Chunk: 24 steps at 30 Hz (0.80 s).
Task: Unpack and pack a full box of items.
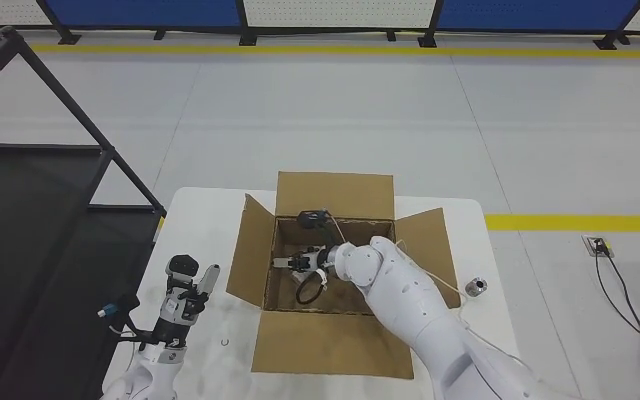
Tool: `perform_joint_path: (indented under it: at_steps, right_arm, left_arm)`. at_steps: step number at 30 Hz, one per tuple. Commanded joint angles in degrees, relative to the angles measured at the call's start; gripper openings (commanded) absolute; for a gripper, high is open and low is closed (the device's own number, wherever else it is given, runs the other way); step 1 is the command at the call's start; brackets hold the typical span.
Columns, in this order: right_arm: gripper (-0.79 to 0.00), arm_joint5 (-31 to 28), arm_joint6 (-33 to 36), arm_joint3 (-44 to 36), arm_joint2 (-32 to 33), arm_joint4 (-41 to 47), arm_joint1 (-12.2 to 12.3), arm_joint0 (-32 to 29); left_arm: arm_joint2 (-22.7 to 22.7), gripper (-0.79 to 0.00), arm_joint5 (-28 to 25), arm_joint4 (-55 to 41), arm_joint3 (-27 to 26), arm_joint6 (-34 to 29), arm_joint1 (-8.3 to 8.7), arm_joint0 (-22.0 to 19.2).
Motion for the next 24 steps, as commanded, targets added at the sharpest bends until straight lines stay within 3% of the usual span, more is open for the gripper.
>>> perform_joint_path:
  at_steps: [1, 14, 19, 24]
  right_arm:
    - [0.000, 1.3, 0.3, 0.5, 0.3, 0.2, -0.2, 0.2]
    - [0.000, 1.9, 9.2, 1.7, 1.5, -0.5, 0.5, 2.2]
    - [0.000, 5.0, 5.7, 0.6, 2.2, -1.1, 0.9, 2.2]
    - [0.000, 3.2, 4.2, -2.4, 2.6, -1.4, 1.0, 1.0]
  left_arm:
    - [0.0, 0.000, 0.0, 0.0, 0.0, 0.0, 0.00, 0.0]
    - [0.0, 0.000, 0.0, 0.0, 0.0, 0.0, 0.00, 0.0]
    - [0.0, 0.000, 0.0, 0.0, 0.0, 0.0, 0.00, 0.0]
    - [0.0, 0.000, 0.0, 0.0, 0.0, 0.0, 0.00, 0.0]
